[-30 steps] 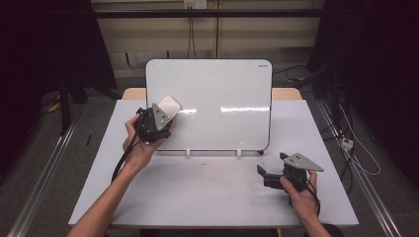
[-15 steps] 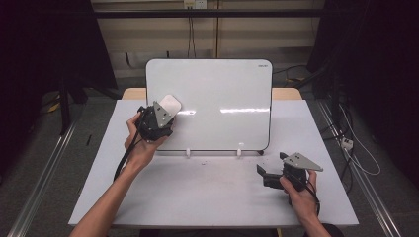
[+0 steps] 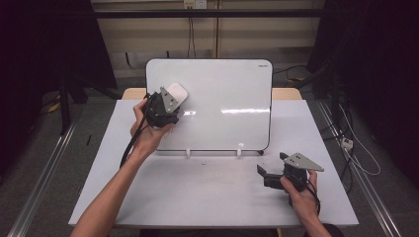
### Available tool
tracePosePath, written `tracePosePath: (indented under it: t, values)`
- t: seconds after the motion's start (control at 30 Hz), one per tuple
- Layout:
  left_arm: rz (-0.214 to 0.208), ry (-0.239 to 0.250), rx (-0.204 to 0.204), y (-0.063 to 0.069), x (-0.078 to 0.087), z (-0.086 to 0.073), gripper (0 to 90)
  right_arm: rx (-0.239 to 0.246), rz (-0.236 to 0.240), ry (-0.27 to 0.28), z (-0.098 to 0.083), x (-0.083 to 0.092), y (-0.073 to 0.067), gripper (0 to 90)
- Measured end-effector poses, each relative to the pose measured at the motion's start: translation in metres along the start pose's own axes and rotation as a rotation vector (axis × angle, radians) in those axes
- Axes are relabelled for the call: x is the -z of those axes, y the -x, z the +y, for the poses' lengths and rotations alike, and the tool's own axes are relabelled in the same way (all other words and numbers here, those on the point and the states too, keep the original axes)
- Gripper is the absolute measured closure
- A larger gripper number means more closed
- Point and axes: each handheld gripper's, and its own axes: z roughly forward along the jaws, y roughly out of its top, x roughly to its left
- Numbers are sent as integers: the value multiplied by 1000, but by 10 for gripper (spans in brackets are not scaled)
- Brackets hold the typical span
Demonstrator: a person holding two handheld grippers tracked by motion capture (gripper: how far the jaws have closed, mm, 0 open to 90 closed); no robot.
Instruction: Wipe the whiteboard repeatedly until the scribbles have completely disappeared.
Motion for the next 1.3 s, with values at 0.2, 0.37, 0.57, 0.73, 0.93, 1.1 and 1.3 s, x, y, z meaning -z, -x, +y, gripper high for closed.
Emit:
tracePosePath:
  t: [0.2,0.37,0.57,0.73,0.93,1.1,1.3]
  values:
    - [4,16,1,7,0,-2,312,2,-2,1,0,0,0,45]
    - [-9,18,-38,21,0,-2,312,3,-1,1,0,0,0,45]
    - [-4,22,-55,33,1,-5,312,4,2,2,0,1,0,45]
    - [-28,25,-98,54,4,-13,312,3,0,1,0,0,-1,45]
    - [-52,28,-96,48,3,-12,312,3,2,2,0,1,0,45]
    - [-44,33,-60,31,3,-10,312,3,2,1,0,1,0,45]
    - [-40,15,-42,7,4,-8,312,1,1,0,0,1,0,45]
